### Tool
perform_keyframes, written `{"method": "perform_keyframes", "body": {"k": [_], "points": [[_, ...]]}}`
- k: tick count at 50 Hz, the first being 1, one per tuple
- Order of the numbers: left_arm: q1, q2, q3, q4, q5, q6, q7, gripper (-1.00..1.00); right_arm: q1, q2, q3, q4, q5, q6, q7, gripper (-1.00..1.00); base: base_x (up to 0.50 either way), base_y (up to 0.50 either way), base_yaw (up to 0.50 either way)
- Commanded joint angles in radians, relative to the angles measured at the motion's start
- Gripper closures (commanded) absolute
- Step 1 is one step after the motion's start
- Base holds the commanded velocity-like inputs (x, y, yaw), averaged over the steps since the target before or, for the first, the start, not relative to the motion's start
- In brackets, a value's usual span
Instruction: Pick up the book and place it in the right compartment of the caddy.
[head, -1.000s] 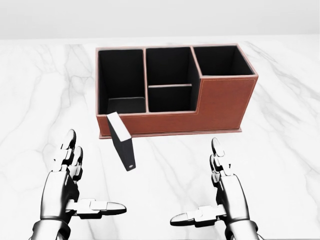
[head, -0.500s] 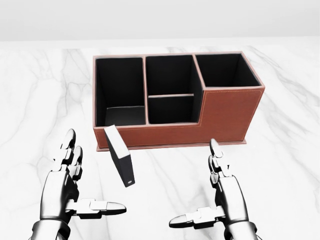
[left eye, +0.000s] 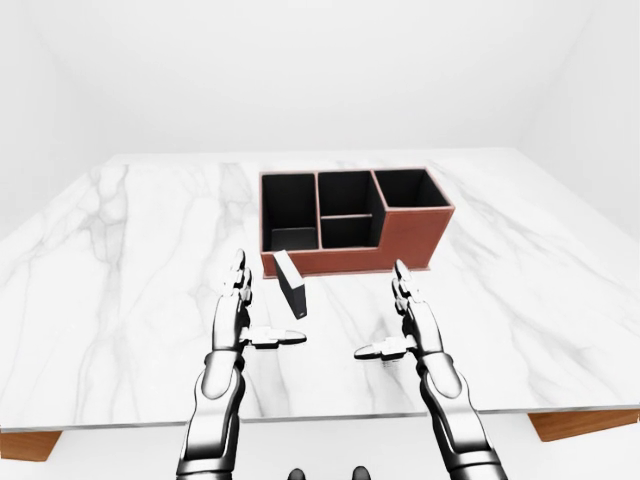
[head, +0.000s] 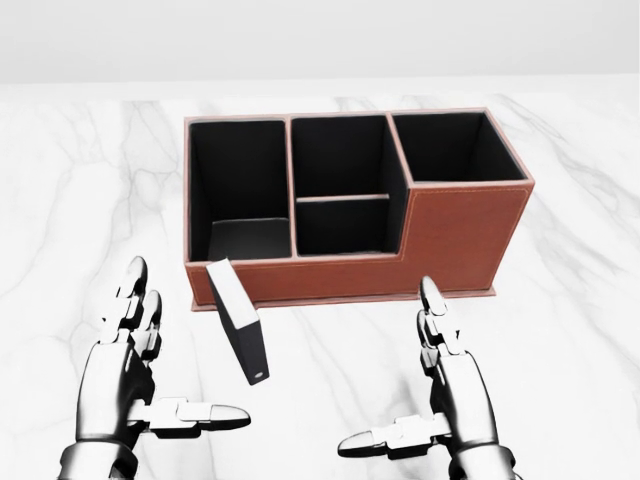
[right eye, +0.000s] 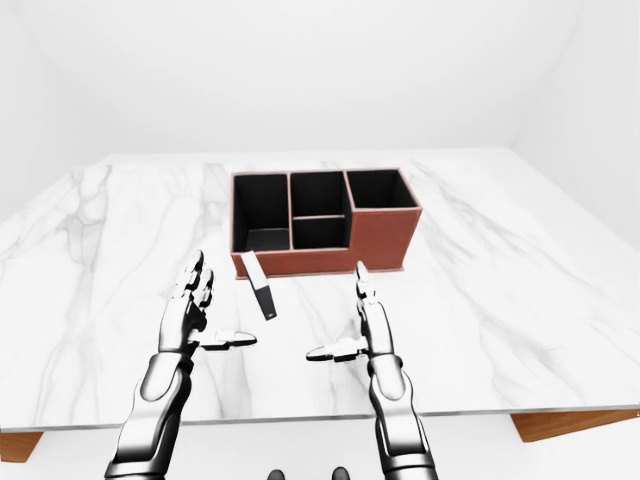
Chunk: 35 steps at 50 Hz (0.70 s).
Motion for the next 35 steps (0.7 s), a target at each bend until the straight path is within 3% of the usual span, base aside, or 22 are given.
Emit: {"method": "perform_keyframes", "body": {"k": [1,8,21,23,35], "points": [[0.056,0.012,0.052,-0.284,-0.025,-0.008,0.013,-1.0,0.069,0.008,0.009,-0.255,0.024,0.0,-0.006,-1.0,0.39,0.0,0.0],[0.068,0.004,0.059,-0.307,-0.013,-0.041,0.007,-1.0,0.083,0.004,0.015,-0.276,0.027,0.0,-0.012,-1.0,0.42,0.0,0.0],[0.085,-0.003,0.062,-0.355,-0.01,-0.051,0.013,-1.0,0.1,0.006,0.021,-0.31,0.01,0.0,-0.03,-1.0,0.45,0.0,0.0],[0.086,-0.003,0.067,-0.37,-0.012,-0.051,0.017,-1.0,0.116,0.004,0.029,-0.349,0.059,0.0,0.001,-1.0,0.09,0.0,0.0],[0.094,-0.005,0.064,-0.382,-0.051,-0.051,-0.012,-1.0,0.12,0.002,0.037,-0.329,0.029,0.0,-0.01,-1.0,0.0,0.0,0.0]]}}
